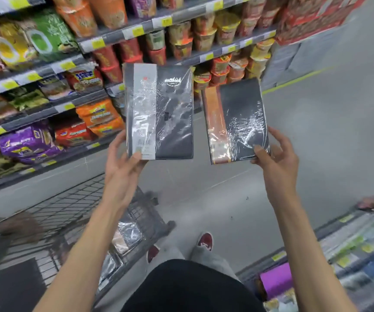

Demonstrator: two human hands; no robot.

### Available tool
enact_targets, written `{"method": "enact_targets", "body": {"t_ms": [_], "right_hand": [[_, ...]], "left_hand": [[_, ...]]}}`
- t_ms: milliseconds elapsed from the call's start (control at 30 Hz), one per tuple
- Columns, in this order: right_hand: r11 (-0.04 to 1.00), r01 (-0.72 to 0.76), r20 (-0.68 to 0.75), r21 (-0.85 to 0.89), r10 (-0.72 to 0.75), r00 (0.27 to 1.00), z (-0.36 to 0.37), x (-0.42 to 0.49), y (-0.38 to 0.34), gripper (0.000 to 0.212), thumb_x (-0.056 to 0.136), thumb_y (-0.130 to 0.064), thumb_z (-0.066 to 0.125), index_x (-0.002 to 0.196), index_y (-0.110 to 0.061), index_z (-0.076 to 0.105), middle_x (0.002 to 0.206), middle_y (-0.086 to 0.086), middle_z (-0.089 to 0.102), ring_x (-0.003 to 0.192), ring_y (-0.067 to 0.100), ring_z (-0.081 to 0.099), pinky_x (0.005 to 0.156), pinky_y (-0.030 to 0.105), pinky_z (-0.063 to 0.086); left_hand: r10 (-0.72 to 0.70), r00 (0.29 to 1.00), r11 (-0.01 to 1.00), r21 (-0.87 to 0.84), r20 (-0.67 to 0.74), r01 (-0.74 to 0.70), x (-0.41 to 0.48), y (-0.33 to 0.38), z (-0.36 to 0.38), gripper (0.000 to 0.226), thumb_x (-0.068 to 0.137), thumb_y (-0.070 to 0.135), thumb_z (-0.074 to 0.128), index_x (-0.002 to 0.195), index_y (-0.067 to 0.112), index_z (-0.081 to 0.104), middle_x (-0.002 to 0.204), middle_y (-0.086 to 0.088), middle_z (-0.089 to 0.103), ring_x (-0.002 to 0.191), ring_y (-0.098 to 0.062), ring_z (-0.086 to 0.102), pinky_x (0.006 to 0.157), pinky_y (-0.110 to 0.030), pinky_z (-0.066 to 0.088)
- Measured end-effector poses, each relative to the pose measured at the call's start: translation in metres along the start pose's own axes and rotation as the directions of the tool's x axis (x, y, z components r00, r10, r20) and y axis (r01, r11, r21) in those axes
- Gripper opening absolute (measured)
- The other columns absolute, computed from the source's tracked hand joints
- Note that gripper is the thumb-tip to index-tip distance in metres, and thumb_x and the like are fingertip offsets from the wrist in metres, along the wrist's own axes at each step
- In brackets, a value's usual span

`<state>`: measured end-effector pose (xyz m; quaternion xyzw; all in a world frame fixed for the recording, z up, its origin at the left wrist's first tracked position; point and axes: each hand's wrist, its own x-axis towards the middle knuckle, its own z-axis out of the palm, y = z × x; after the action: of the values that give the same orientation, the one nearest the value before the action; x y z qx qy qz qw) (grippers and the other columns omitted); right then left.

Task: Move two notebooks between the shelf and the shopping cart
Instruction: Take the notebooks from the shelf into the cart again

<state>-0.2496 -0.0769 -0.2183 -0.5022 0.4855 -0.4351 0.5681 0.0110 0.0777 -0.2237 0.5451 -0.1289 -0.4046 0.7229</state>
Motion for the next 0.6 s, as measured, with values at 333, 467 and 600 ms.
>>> {"method": "enact_targets", "body": {"t_ms": [333, 467, 600], "right_hand": [[0.992, 0.046, -0.258, 0.117, -0.015, 0.966, -0.101, 0.051, -0.022, 0.05, 0.092, 0.003, 0.062, 0.137, -0.02, 0.057, 0.096, 0.011, 0.072, 0.078, 0.011, 0.066, 0.069, 0.023, 0.054], [0.988, 0.047, -0.364, 0.145, 0.009, 0.931, -0.136, 0.074, -0.026, 0.049, 0.093, 0.0, 0.063, 0.132, -0.028, 0.059, 0.099, 0.009, 0.074, 0.084, 0.016, 0.067, 0.072, 0.028, 0.055], [0.987, 0.055, -0.43, 0.152, 0.016, 0.903, -0.17, 0.109, -0.03, 0.049, 0.094, -0.001, 0.062, 0.133, -0.03, 0.058, 0.099, 0.006, 0.075, 0.086, 0.017, 0.068, 0.074, 0.029, 0.055]], "left_hand": [[-0.002, 0.987, 1.0, 0.005, 0.16, 0.001, 0.04, -0.032, 0.145, 0.061, 0.094, -0.018, 0.041, 0.148, 0.01, 0.034, 0.109, 0.004, 0.075, 0.103, -0.014, 0.068, 0.095, -0.033, 0.055], [-0.033, 0.976, 0.999, 0.019, 0.214, 0.03, 0.061, -0.041, 0.199, 0.063, 0.094, -0.018, 0.039, 0.151, 0.009, 0.031, 0.108, 0.008, 0.075, 0.104, -0.012, 0.068, 0.1, -0.036, 0.051], [-0.108, 0.957, 0.994, 0.022, 0.27, 0.106, 0.095, -0.057, 0.251, 0.062, 0.094, -0.016, 0.041, 0.149, 0.012, 0.037, 0.117, -0.001, 0.073, 0.11, -0.018, 0.066, 0.102, -0.037, 0.051]]}}
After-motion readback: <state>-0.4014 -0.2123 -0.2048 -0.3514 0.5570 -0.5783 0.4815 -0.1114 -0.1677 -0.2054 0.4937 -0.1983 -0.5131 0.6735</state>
